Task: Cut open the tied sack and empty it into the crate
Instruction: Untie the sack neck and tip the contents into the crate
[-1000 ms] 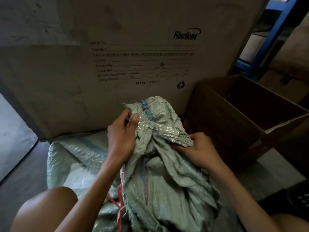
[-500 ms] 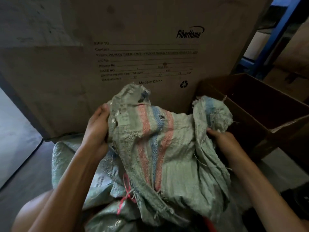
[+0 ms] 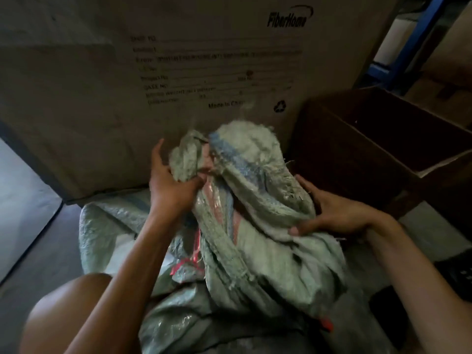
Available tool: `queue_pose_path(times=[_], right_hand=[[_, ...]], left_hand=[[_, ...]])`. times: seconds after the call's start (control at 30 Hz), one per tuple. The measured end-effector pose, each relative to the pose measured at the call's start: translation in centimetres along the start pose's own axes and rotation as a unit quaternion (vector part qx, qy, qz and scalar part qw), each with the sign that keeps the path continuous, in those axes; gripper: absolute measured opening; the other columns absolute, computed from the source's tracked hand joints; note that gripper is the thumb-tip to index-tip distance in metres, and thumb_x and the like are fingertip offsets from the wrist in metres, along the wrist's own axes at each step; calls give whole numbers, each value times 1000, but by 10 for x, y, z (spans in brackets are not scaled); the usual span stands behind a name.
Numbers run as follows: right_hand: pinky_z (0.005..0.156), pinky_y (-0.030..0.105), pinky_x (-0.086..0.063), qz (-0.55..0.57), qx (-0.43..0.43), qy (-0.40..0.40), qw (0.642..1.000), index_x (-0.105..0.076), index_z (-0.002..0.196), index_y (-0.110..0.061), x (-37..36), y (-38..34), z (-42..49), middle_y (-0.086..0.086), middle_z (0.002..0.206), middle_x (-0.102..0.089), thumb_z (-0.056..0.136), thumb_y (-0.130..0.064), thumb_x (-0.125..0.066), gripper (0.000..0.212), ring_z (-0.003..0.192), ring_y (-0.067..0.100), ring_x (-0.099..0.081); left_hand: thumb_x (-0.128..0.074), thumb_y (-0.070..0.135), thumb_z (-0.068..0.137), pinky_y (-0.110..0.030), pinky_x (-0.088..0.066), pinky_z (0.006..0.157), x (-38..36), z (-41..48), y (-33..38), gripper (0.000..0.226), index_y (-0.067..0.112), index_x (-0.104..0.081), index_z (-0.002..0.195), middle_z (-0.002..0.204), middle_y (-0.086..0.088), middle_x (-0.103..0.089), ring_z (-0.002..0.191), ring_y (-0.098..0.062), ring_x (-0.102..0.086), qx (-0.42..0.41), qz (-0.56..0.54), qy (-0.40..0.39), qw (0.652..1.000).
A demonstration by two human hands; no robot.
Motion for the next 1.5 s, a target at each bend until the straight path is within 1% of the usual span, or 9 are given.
queue_pose_path(times=[0.1, 0.17, 0.3, 0.43, 0.6, 0.8, 0.9, 1.17, 1.5], right_hand=[[59, 13, -53, 142, 45, 260, 954, -51, 138, -12, 7, 9, 9, 4, 107, -69, 73, -18, -84, 73, 81, 7, -63], [68, 25, -56, 224, 20, 349, 910, -65, 118, -11, 6, 10, 9, 13, 103, -73, 85, -33, -73, 40, 76, 18, -68], [76, 32, -55, 325, -29, 149, 933, -68, 119, -25, -19, -15, 15, 8, 108, -77, 85, -69, -50, 58, 90, 25, -75], [93, 35, -54, 139, 19, 144, 980, -33, 145, -46, -40, -1, 48, -12, 128, -62, 62, -38, -89, 100, 110, 11, -64], [89, 35, -57, 184, 48, 232, 954, -42, 143, -35, -19, 3, 67, -4, 124, -67, 83, 4, -70, 77, 112, 17, -66], [106, 43, -40, -46, -61, 265, 961, -11, 150, -33, -13, -11, 42, 1, 143, -48, 97, -33, -47, 63, 129, 31, -49], [119, 34, -27, 188, -49, 281, 940, -7, 156, -28, -44, -44, 12, 0, 159, -32, 101, -24, -48, 69, 144, 19, -34], [108, 48, -46, 382, -135, 273, 873, -61, 130, -20, -86, -187, -197, -3, 128, -69, 79, -19, -81, 55, 121, 15, -62], [91, 10, -43, 293, -24, 356, 887, -62, 126, -5, -37, -455, -363, -13, 116, -64, 95, -11, -61, 31, 109, -7, -60]], left_hand=[[-84, 10, 80, -34, -59, 87, 2, 4, 5, 87, 20, -35, 151, 121, -7, -71, 105, -20, -71, 141, -256, 26, 956], [-79, 22, 81, -34, -58, 87, -5, 1, 9, 58, 12, -57, 134, 110, -6, -78, 100, -19, -73, 225, -406, -57, 884], [-91, 43, 60, -35, -56, 88, -33, -22, 4, 89, 32, -55, 140, 118, 4, -75, 104, -15, -72, 222, -214, -206, 929], [-79, 55, 78, -43, -41, 118, -58, -27, -23, 86, 61, -31, 148, 163, 4, -36, 144, -18, -46, 163, 63, -217, 960], [-86, 21, 80, -29, -48, 93, -55, -5, -33, 65, 14, -43, 128, 112, 1, -63, 105, -21, -66, 261, 82, -15, 962], [-73, 50, 76, -44, -56, 100, -45, -3, -8, 58, 12, -69, 120, 114, -12, -73, 105, -33, -71, 344, 96, 28, 934], [-55, 48, 95, -38, -47, 111, -36, -27, 46, 53, 21, -55, 141, 138, -8, -62, 128, -25, -57, 255, 162, -38, 952], [-47, 34, 107, -48, -45, 114, 27, -89, 276, 30, 28, -51, 136, 136, 2, -62, 130, -16, -57, 219, 110, -110, 963], [-48, 5, 101, -15, -41, 109, 105, -75, 590, 43, 5, -52, 144, 138, -5, -60, 124, -3, -54, 76, 114, -136, 981]])
Point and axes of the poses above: each hand's wrist, its own z-axis towards the middle knuckle, its own x-axis out of the back of the hand, y = z × x, the point moved 1 cm from there along z, towards the middle knuckle
